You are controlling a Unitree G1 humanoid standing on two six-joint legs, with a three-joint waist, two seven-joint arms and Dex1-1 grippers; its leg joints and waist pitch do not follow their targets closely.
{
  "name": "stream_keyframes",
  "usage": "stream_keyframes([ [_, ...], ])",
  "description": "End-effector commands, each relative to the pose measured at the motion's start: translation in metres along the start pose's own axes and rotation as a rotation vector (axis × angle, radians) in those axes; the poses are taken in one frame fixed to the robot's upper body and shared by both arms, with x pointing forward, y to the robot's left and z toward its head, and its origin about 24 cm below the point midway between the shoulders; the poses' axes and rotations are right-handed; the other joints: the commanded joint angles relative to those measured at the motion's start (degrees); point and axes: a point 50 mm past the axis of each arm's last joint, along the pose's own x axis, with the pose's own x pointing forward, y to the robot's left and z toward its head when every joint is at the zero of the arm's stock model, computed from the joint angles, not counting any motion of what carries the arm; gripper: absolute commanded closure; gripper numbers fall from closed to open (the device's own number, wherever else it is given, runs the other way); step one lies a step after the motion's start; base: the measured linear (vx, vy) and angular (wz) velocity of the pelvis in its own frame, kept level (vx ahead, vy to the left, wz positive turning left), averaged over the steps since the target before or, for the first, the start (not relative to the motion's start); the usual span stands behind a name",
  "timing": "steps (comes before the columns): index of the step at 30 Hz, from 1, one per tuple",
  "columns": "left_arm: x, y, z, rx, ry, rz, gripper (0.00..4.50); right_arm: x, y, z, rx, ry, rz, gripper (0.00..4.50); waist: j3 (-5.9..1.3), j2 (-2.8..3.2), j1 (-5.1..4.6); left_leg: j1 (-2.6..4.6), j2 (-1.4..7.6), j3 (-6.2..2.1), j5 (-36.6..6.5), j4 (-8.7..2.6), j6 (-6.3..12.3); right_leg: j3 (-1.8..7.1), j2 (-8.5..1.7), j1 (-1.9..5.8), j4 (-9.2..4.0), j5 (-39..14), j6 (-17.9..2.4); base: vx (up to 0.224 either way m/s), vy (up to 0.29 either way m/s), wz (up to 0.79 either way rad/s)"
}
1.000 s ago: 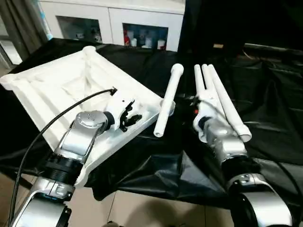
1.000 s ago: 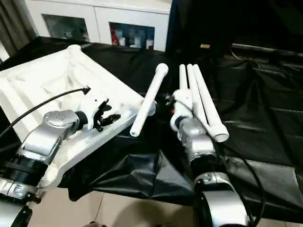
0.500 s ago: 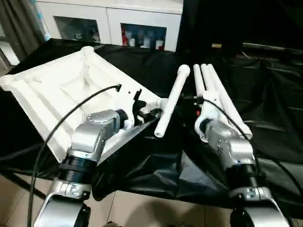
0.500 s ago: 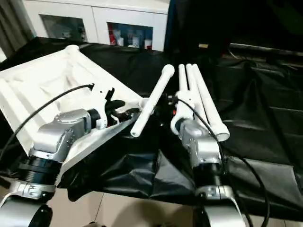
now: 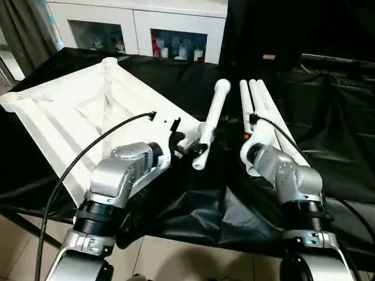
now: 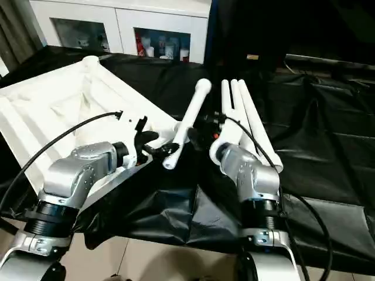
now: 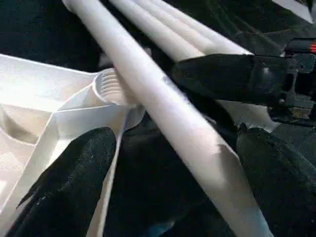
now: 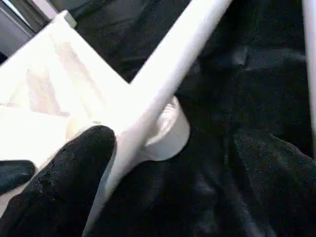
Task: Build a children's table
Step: Move to table
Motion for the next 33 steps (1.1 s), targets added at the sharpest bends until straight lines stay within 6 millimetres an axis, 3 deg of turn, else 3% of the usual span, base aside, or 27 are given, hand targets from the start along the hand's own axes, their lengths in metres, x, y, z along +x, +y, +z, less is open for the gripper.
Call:
stream_keyframes([
  [1, 0.006, -0.006, -0.003, -0.023, 0.016, -0.007, 0.08, -0.002, 0.003, 0.002, 0.036, 0.008, 0.013, 0.00, -5.02, 0.37, 0.34, 0.25, 0.93, -0.14, -2.19, -3.19, 1.43, 3.06, -4.00, 4.12, -3.24, 0.26, -11.33, 0.000, 0.000, 0.00],
  [2, 0.008, -0.008, -0.003, -0.037, 0.011, -0.017, 0.08, -0.002, 0.003, 0.001, 0.040, 0.017, 0.015, 0.00, -5.05, 0.60, 0.47, 0.16, 0.91, -0.22, -2.04, -3.18, 1.38, 3.02, -4.09, 4.20, -3.20, 0.31, -11.33, 0.000, 0.000, 0.00],
  [7, 0.018, -0.015, 0.002, -0.130, -0.015, -0.029, 0.08, -0.002, 0.006, -0.008, 0.042, 0.056, 0.017, 0.00, -5.09, 0.54, 0.79, 0.16, 0.81, -0.17, -1.92, -3.06, 1.18, 3.03, -4.02, 4.25, -3.30, 0.83, -11.46, 0.000, 0.000, 0.00],
  [11, 0.023, -0.015, -0.002, -0.172, 0.010, -0.026, 0.08, -0.002, 0.011, -0.012, 0.072, 0.067, 0.033, 0.00, -5.05, 0.53, 1.05, 0.28, 0.85, -0.25, -3.05, -3.20, 0.91, 2.98, -4.06, 4.17, -3.62, -1.79, -10.16, 0.000, 0.000, 0.00],
  [18, 0.027, -0.002, -0.022, 0.057, 0.160, 0.107, 0.08, -0.003, 0.013, -0.010, 0.068, 0.066, 0.036, 0.00, -5.23, 0.98, 1.31, 0.43, 1.05, -0.46, -2.87, -3.30, 0.37, 3.00, -4.09, 4.07, -3.57, -1.11, -9.17, 0.000, 0.000, 0.00],
  [19, 0.028, 0.002, -0.024, 0.099, 0.169, 0.138, 0.24, -0.003, 0.013, -0.009, 0.069, 0.064, 0.035, 0.00, -5.09, 1.11, 1.38, 0.51, 0.97, -0.42, -3.41, -3.34, 0.16, 3.00, -3.96, 3.88, -3.76, -1.42, -9.09, 0.000, 0.000, 0.00],
  [21, 0.028, 0.004, -0.024, 0.109, 0.168, 0.148, 0.43, -0.003, 0.013, -0.009, 0.069, 0.063, 0.035, 0.00, -5.10, 0.91, 1.23, 0.23, 0.96, -0.54, -4.06, -3.49, -0.48, 2.95, -4.15, 4.35, -3.66, -2.22, -8.92, 0.000, 0.000, 0.00],
  [27, 0.024, 0.004, -0.009, 0.130, 0.079, 0.136, 0.96, -0.004, 0.013, -0.007, 0.067, 0.052, 0.031, 0.00, -4.96, 1.00, 1.23, 0.51, 0.92, -0.40, -6.40, -3.50, -1.18, 2.99, -4.19, 3.88, -4.26, -6.87, -8.58, 0.000, 0.000, 0.00],
  [33, 0.021, 0.007, -0.011, 0.158, 0.088, 0.139, 1.53, -0.005, 0.013, -0.008, 0.061, 0.053, 0.028, 0.00, -5.05, 1.04, 1.38, 0.45, 0.96, -0.44, -5.80, -3.51, -1.41, 2.96, -4.12, 3.76, -4.09, -6.45, -8.18, 0.000, 0.000, 0.00],
])
